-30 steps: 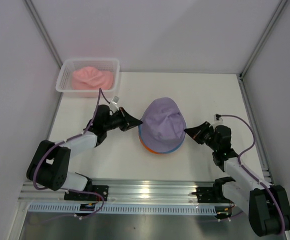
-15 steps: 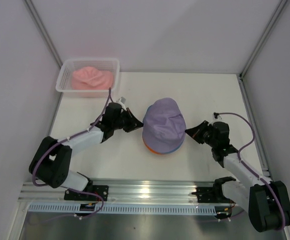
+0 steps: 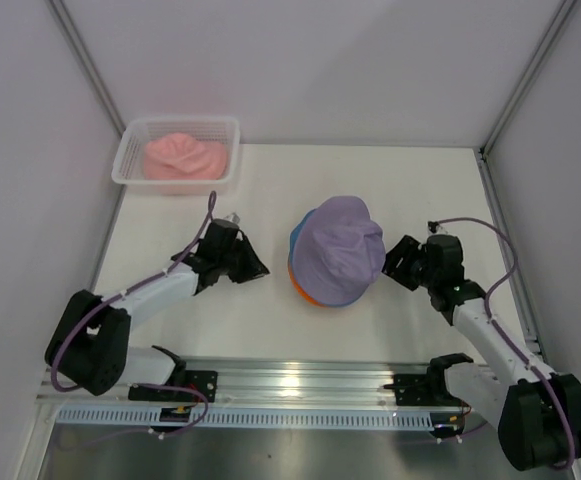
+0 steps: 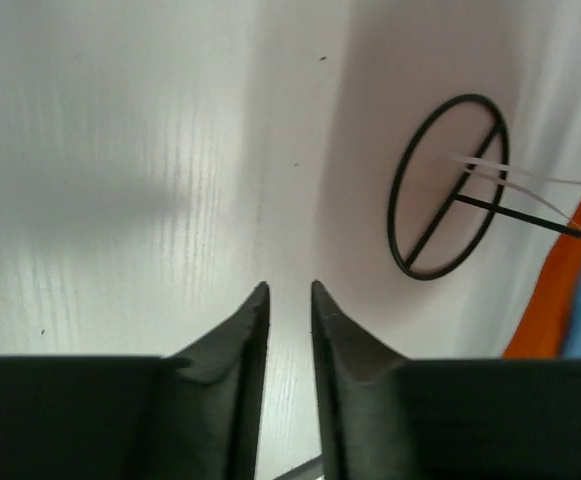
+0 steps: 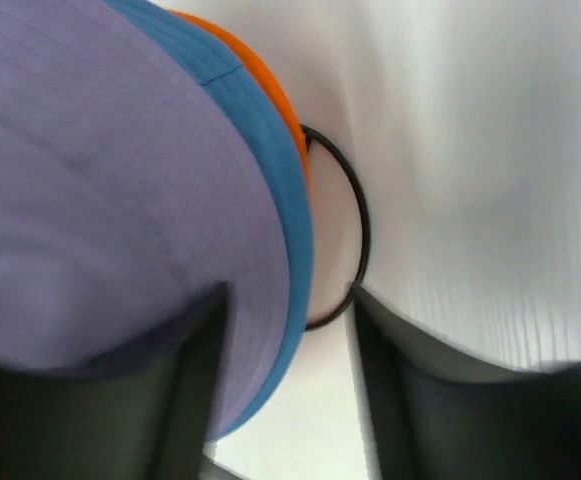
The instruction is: Stack the hats
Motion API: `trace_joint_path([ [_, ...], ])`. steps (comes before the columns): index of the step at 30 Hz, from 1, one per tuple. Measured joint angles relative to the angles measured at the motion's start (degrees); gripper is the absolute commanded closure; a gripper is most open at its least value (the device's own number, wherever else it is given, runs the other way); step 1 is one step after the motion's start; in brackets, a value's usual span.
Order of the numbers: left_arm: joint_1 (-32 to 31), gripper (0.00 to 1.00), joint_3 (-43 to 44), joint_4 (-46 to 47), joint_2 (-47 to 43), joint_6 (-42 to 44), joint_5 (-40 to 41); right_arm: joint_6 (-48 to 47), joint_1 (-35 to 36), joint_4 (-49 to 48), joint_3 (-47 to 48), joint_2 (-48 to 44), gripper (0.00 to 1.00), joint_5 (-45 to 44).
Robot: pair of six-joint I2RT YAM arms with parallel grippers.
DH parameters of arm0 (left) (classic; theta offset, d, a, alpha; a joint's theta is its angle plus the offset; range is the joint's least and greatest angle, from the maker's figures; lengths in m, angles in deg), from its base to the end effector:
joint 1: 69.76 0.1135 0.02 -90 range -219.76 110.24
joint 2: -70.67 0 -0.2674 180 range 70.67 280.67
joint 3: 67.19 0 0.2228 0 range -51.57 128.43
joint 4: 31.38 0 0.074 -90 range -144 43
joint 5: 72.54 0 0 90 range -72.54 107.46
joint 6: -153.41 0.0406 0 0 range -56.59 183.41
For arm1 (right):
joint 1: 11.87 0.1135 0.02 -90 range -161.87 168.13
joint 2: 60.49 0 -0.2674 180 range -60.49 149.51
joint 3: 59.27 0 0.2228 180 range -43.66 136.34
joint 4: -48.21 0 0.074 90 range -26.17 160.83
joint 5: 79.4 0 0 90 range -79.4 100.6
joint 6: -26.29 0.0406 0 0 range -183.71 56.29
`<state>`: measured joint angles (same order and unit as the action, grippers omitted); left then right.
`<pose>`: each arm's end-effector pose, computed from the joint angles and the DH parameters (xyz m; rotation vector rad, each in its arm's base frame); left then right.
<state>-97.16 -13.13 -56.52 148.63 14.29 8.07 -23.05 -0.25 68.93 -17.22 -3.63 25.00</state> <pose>0.2124 -0.1176 0.1986 -0.4074 2.5424 -0.7612 0.1757 0.0464 0.2146 0.4273 2.2401 0.7741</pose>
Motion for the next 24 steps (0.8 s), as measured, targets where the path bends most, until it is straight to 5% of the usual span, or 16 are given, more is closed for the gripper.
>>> trace_joint_path([
  [1, 0.0, 0.63, 0.57, -0.9, -1.49, 0.98, 0.37, -1.44, -0.04, 3.89, 2.21, -1.55, 0.18, -0.55],
  [3, 0.11, 0.55, 2.89, -3.37, -3.98, 3.21, 1.64, -3.67, -0.11, 9.84, 7.04, -3.74, 0.01, -2.03],
  [6, 1.03, 0.46, 8.5, -6.56, -6.84, 6.78, 3.65, -7.58, -0.39, 18.51, 18.12, -6.32, 0.0, -5.31],
  [9, 4.9, 0.19, 15.52, -9.77, -8.59, 11.28, 5.62, -11.1, -1.64, 24.57, 29.86, -7.5, 0.0, -8.57],
  [10, 7.02, 0.02, 18.05, -10.38, -8.76, 12.74, 6.4, -12.33, -2.38, 26.03, 33.11, -7.63, 0.0, -9.51],
  [17, 23.98, 0.01, 43.93, -14.93, 0.17, 18.16, 10.93, -16.85, -6.25, 29.81, 41.22, -5.62, 0.0, -12.31],
  [24, 25.75, 0.06, 89.46, -24.35, 32.37, 21.05, 17.51, -18.58, -6.91, 27.41, 42.77, 4.63, 0.0, -12.57],
])
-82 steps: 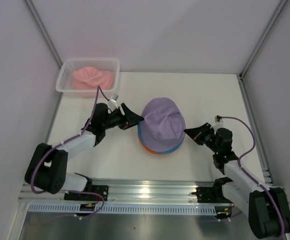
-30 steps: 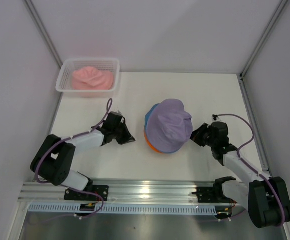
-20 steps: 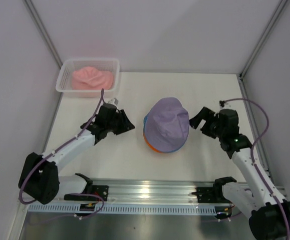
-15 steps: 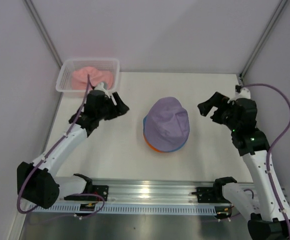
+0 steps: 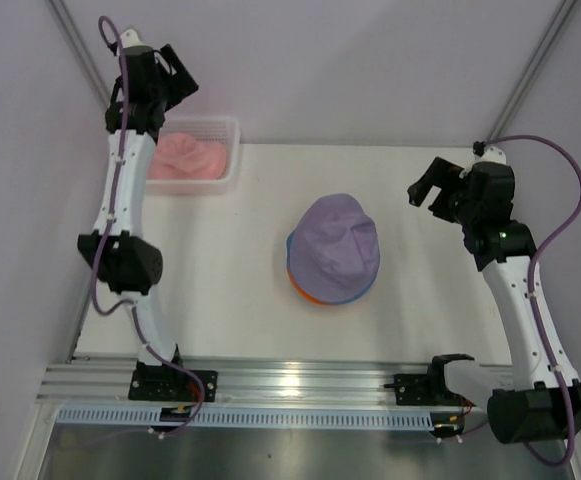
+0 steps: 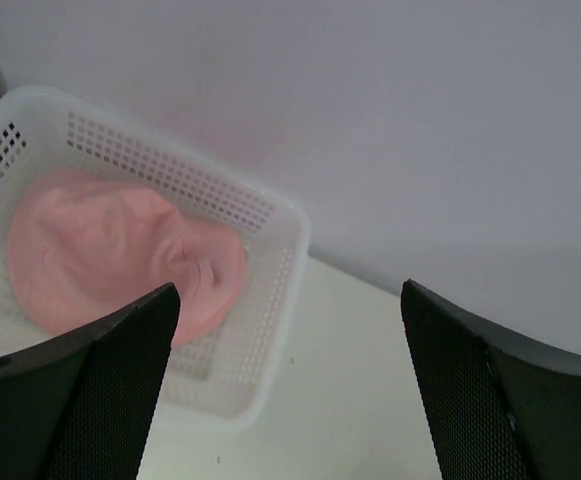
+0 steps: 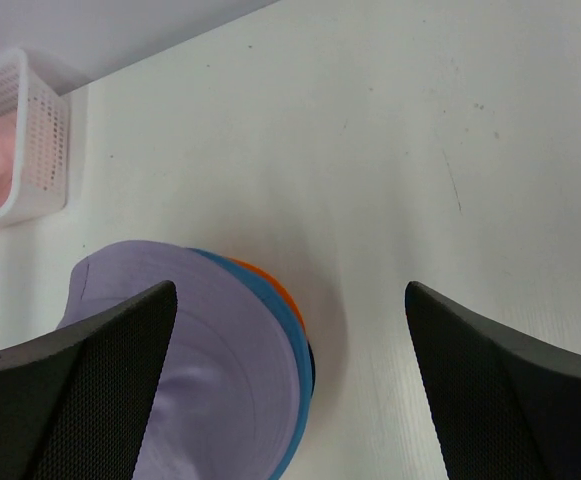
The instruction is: Stack the hats
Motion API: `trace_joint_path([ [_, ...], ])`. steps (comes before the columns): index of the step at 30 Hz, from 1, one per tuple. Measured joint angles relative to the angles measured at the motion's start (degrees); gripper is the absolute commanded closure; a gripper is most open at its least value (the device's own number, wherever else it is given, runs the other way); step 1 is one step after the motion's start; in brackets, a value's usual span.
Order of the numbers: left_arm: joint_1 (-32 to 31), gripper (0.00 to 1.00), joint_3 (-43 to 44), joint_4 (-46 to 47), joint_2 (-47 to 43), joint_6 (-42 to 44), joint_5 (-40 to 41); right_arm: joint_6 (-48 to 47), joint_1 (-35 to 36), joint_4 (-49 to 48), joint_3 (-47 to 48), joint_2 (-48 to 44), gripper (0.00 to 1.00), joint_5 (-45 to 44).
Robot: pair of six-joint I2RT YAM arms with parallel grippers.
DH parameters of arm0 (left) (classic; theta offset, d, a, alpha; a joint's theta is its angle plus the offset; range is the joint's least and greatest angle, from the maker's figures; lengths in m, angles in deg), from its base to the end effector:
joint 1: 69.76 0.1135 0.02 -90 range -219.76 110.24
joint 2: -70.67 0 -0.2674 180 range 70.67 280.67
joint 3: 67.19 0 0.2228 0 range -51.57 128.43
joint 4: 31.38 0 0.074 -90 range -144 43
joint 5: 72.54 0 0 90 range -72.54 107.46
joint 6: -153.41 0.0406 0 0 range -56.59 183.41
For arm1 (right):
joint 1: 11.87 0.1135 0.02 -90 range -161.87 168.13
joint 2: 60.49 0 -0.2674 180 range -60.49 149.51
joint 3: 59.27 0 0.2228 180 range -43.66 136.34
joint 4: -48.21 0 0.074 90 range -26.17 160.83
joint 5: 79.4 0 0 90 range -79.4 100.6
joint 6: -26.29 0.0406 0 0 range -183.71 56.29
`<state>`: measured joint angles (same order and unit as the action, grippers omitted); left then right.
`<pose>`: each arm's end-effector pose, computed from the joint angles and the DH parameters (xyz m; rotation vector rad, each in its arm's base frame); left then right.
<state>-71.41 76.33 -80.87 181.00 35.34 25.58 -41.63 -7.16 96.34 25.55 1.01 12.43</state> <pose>0.4090 -0.0060 0.4542 -0.5202 1.7843 -0.2294 0.2002 0.0178 0.3886 0.2845 1.9989 0.3304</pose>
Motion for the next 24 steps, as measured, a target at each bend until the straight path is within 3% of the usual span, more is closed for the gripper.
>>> trace_joint_path([
  [3, 0.24, 0.08, 8.76, -2.73, 10.25, -0.09, 2.32, -0.37, -0.57, -2.54, 0.42, 2.67, 0.0, -0.11],
  [11, 0.87, 0.19, 2.73, -4.61, 20.28, 1.25, 2.27, -0.96, -1.84, -8.15, 1.33, 5.53, 0.0, -0.11],
  [19, 0.87, 0.19, 3.85, -5.11, 23.74, 5.18, 3.45, -1.05, -2.64, -9.18, 1.29, 7.3, 0.0, -0.07],
  [22, 0.87, 0.38, 5.88, -5.9, 25.7, 6.73, 3.91, -0.94, -2.69, -10.1, 1.29, 7.3, 0.0, -0.04],
  [23, 0.87, 0.5, 6.4, -6.01, 26.43, 7.19, 4.0, -0.92, -2.69, -10.32, 1.29, 7.3, 0.0, -0.04],
  [24, 0.87, 0.55, 6.82, -6.14, 27.17, 7.78, 4.15, -0.87, -2.71, -10.6, 1.29, 7.3, 0.0, -0.04],
])
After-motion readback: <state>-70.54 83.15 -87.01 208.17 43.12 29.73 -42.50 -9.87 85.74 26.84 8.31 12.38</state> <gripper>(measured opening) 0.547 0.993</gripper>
